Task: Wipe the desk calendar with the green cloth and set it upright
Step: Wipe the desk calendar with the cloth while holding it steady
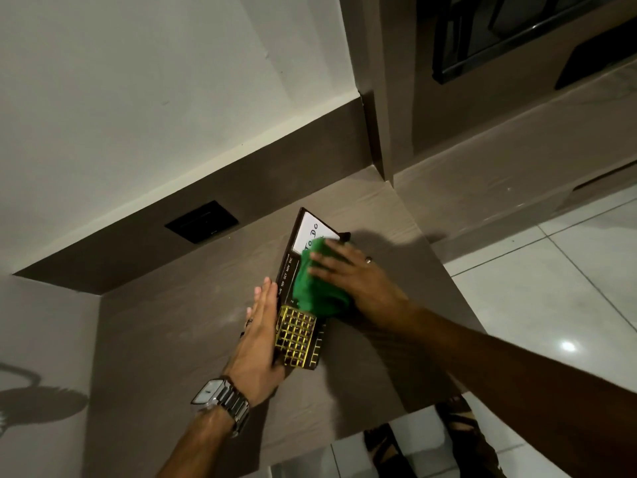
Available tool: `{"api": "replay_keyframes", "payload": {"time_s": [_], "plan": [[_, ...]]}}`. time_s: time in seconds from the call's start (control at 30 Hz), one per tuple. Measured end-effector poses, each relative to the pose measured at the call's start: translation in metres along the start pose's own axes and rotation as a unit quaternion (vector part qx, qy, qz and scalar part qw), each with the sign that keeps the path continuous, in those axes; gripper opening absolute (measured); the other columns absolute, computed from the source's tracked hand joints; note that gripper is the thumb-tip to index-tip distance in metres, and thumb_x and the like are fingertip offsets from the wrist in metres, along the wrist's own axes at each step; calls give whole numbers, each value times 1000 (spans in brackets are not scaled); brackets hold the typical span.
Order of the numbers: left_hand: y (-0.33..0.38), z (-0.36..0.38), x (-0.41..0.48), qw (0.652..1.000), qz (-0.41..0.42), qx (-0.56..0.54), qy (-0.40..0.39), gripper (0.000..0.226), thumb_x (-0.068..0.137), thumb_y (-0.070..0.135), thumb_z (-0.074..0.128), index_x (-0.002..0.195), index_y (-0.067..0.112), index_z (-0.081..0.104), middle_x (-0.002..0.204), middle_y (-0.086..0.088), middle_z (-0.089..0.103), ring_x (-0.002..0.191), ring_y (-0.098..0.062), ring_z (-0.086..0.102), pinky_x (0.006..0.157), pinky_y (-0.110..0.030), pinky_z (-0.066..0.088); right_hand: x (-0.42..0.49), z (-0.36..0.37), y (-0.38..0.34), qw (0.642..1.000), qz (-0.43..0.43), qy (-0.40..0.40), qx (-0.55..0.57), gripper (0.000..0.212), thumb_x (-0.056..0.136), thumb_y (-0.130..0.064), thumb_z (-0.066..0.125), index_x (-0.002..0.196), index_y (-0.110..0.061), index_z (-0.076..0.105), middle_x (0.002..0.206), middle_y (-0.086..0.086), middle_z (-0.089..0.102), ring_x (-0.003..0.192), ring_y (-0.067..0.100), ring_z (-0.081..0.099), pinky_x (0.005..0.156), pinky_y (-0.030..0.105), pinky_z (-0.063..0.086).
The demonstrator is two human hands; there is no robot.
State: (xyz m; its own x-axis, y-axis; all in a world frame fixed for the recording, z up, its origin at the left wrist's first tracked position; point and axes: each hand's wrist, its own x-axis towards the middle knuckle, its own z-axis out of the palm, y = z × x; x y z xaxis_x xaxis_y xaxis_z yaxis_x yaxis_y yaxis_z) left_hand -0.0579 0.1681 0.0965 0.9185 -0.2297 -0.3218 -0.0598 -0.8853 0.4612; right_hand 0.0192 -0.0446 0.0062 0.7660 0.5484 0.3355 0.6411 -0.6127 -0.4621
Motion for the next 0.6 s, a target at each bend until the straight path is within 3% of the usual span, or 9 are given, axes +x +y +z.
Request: {"api": "replay_keyframes", "payload": {"time_s": [0.1, 0.2, 0.27, 0.3, 0.4, 0.47, 0.5, 0.6], "plan": [[0, 2, 0, 1000, 2, 1, -2, 122, 67, -3, 66, 143, 30, -23, 156, 6, -22, 144, -13, -20, 117, -41, -11, -25, 9, 4, 998, 39, -25, -30, 60, 79, -16, 79, 135, -17, 57, 147, 8, 47, 141, 36, 30, 111, 59, 29], [-2, 3, 0, 1000, 3, 9, 4, 122, 67, -2, 67, 144, 30, -23, 156, 7, -23, 144, -14, -20, 117, -41, -12, -48, 31, -23, 989, -113, -85, -40, 70, 64, -21, 89, 127, -24, 60, 141, 4, 54, 136, 34, 39, 108, 55, 34], [-4, 3, 1, 1000, 3, 14, 0, 123, 67, -1, 67, 143, 31, -24, 155, 8, -23, 143, -13, -20, 116, -39, -12, -41, 25, -16, 985, -144, -81, -51, 67, 63, -21, 88, 124, -24, 61, 137, 4, 56, 133, 32, 40, 106, 52, 38], [-5, 3, 1, 1000, 3, 12, 1, 124, 66, -1, 67, 143, 31, -24, 155, 8, -23, 143, -12, -20, 116, -39, -12, -31, 16, -2, 991, -116, -37, -56, 61, 65, -19, 86, 121, -21, 63, 134, 8, 57, 130, 33, 42, 103, 52, 40], [-5, 3, 1, 1000, 0, 8, -1, 124, 65, -1, 67, 143, 33, -24, 156, 9, -24, 143, -12, -21, 116, -40, -12, 2, -21, 47, 991, 111, 19, -76, 50, 77, -22, 79, 123, -18, 60, 133, 14, 50, 125, 37, 43, 93, 58, 48], [-4, 3, 1, 1000, -4, 9, -2, 124, 66, 0, 68, 143, 32, -24, 156, 8, -24, 143, -13, -21, 116, -42, -12, 8, -21, 46, 983, 154, 20, -95, 50, 77, -26, 79, 122, -20, 58, 131, 13, 45, 124, 37, 41, 89, 57, 49], [-4, 3, 1, 1000, -5, 7, -2, 124, 66, 0, 68, 144, 31, -23, 156, 8, -24, 143, -13, -21, 116, -42, -12, 3, -9, 33, 988, 118, 15, -101, 53, 72, -30, 81, 119, -21, 59, 130, 11, 45, 124, 37, 40, 92, 57, 45], [-3, 2, 0, 1000, 2, 4, 3, 122, 66, 1, 69, 145, 27, -20, 156, 6, -23, 144, -15, -20, 116, -41, -12, -32, 27, -23, 990, -100, -53, -81, 55, 61, -34, 84, 112, -24, 65, 125, 6, 45, 120, 32, 41, 93, 49, 33]]}}
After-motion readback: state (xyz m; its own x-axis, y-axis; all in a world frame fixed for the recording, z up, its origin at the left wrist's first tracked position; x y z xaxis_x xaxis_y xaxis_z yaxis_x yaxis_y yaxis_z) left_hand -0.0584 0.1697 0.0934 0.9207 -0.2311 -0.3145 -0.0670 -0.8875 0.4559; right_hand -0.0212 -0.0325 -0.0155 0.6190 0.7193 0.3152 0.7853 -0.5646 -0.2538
